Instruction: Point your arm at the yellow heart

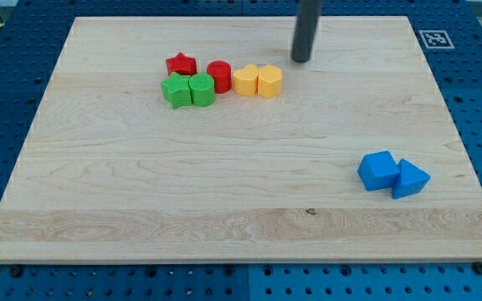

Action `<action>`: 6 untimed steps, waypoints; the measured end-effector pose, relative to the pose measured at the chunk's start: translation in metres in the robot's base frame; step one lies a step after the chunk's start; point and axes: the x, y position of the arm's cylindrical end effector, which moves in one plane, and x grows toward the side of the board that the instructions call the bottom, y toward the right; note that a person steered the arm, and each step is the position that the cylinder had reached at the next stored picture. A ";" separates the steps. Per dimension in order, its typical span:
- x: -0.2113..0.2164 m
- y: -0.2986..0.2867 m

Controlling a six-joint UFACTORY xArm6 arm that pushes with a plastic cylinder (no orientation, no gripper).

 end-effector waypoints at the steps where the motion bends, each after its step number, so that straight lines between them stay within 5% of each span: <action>1: 0.000 -0.047; 6: 0.031 -0.083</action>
